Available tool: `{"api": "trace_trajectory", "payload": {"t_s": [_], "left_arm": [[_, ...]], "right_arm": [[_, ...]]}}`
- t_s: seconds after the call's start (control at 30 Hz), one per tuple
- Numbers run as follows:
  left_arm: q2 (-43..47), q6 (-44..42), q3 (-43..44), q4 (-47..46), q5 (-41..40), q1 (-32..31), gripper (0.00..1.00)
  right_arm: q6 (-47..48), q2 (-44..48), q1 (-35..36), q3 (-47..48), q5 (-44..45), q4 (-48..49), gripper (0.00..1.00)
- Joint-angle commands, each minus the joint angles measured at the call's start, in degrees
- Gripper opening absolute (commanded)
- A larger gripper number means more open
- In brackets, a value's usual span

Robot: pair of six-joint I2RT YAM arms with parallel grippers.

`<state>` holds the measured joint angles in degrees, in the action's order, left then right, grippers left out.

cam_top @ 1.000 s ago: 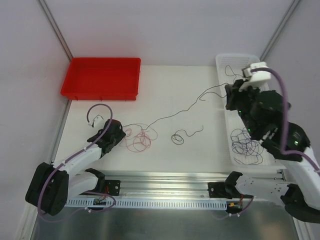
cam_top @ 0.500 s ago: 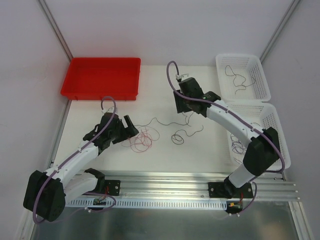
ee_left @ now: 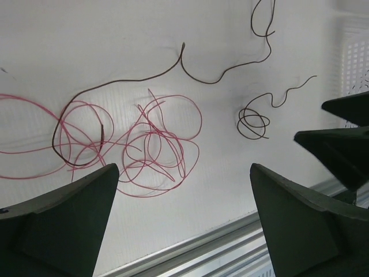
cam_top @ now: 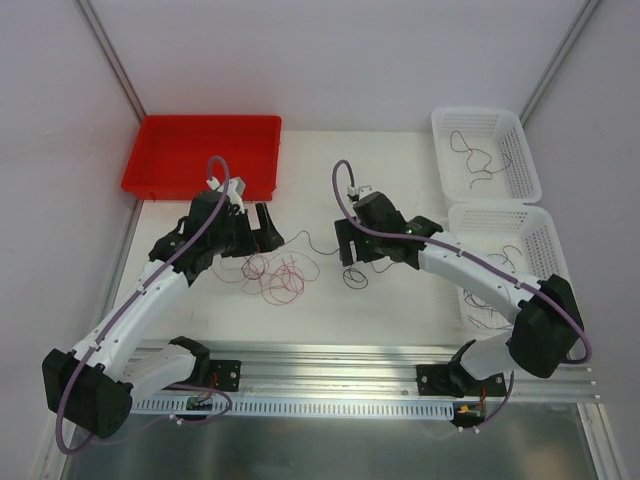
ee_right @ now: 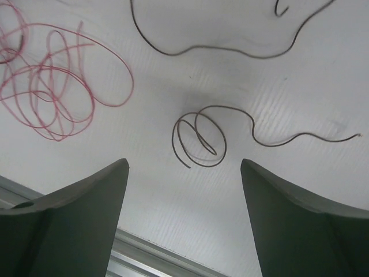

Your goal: Untangle the cables

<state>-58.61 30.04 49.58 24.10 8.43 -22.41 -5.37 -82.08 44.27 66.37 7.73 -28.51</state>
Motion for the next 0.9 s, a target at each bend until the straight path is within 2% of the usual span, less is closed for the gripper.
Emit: {"api": "trace_trajectory", "payload": {"t_s": [0.0,0.2,0.37,0.4,0.57,0.63,0.67,0.73,0.77,0.87], "left_arm": [[0.1,-7.4,6.3,5.6,-3.1,0.4,0.99],[1.1,-15.8,8.3,5.8,-20.4,0.4,0.99],[2.7,-15.5,1.7,1.0,-24.0,0.4,0.99],[2.9,-15.8,1.1,0.1,-23.8,0.5,0.99],[3.7,-15.9,0.2,-0.5,-25.5,0.6,0.99],[3.0,-16.0,0.0,-0.5,-24.9,0.6,0.99],[2.7,-16.1,0.1,-0.5,-24.7,0.6,0.99],[2.3,-15.9,0.2,-0.5,-24.2,0.6,0.99],[2.1,-15.8,0.1,-0.6,-23.9,0.6,0.99],[2.2,-15.8,0.1,-0.5,-23.6,0.6,0.99]], "right_arm": [[-8.5,-0.4,0.3,-5.5,1.1,3.6,0.82],[-13.3,-5.0,0.4,-9.2,1.4,9.9,0.77],[-12.7,-8.3,0.4,-9.9,3.0,13.1,0.65],[-12.4,-9.1,0.5,-9.6,3.0,13.3,0.6],[-11.9,-13.1,0.3,-9.7,3.6,14.1,0.44],[-12.1,-13.2,0.4,-9.6,4.6,13.5,0.33],[-11.9,-12.3,0.6,-9.5,4.8,12.4,0.24],[-10.7,-10.7,1.0,-8.7,6.7,10.2,0.15],[-9.2,-8.0,1.6,-8.1,7.6,7.3,0.07],[-5.7,-3.6,2.3,-3.6,12.4,-0.6,0.01]]}}
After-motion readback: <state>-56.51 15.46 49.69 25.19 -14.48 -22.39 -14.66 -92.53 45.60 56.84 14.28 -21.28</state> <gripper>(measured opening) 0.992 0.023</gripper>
